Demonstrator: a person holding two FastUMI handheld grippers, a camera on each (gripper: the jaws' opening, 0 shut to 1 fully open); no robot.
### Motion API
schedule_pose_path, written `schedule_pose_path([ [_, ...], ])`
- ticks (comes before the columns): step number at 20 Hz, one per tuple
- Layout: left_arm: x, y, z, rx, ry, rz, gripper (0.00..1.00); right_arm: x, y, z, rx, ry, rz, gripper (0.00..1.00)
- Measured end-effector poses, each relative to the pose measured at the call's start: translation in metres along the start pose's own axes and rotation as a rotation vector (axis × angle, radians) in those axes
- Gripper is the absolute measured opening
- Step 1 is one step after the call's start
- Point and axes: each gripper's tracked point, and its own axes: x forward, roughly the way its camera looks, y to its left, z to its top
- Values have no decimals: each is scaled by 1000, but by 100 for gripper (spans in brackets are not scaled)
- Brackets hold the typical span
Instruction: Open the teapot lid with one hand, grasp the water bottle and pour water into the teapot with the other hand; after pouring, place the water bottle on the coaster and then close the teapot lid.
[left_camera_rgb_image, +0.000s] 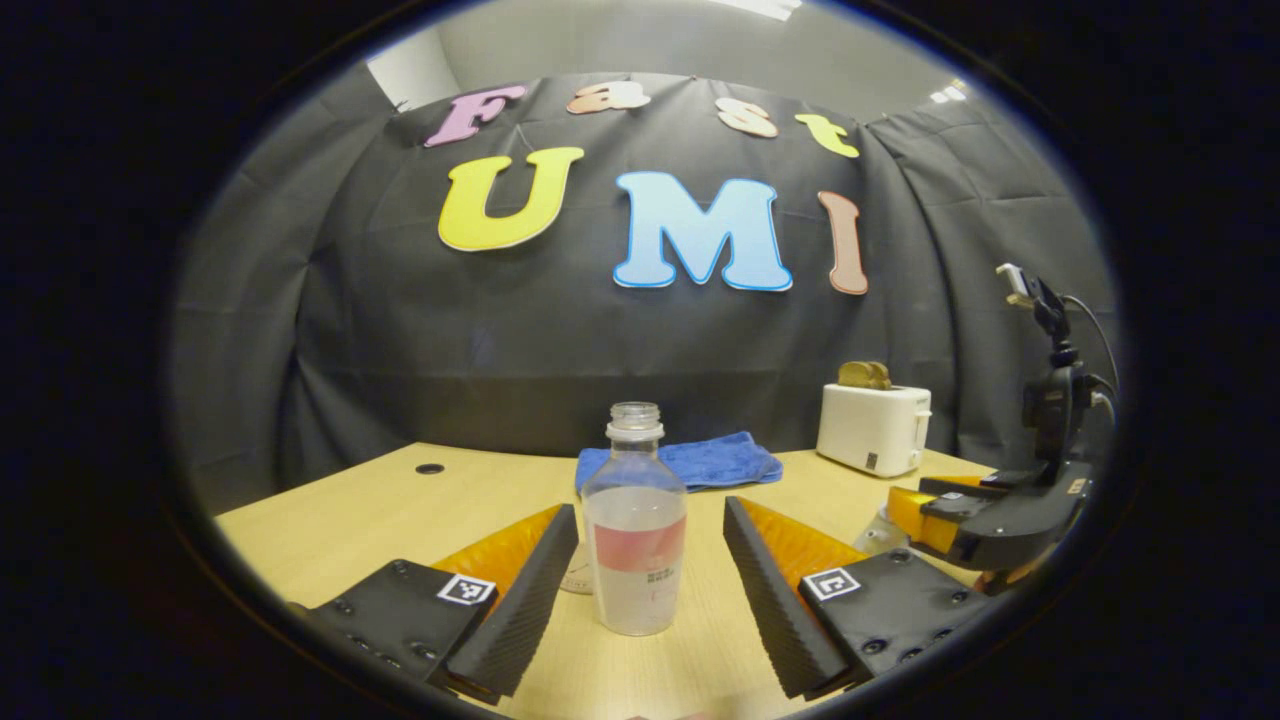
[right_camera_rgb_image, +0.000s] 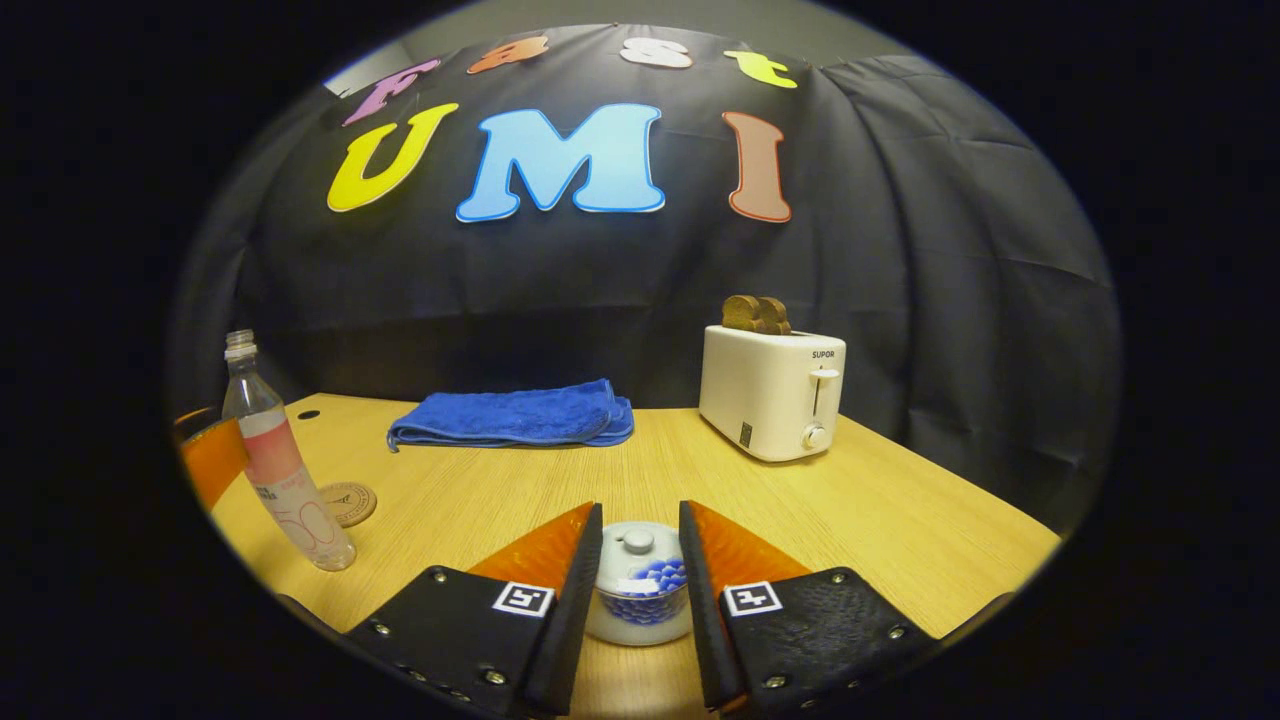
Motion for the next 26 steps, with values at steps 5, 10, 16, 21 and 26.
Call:
schedule_pose_path([
  [5,2,3,-4,-2,11,3,100,-6,-6,6,6,-2,-20,8],
  [10,2,9,-4,-9,12,14,100,2,-4,0,-39,-1,-25,2],
  [16,6,15,-7,2,3,50,100,-7,-1,13,-22,-47,-2,3],
  [21,21,12,-24,11,31,55,100,-18,-4,27,-32,-101,-9,2],
  [26,40,6,-32,54,50,44,100,-26,0,36,-32,-141,12,2],
])
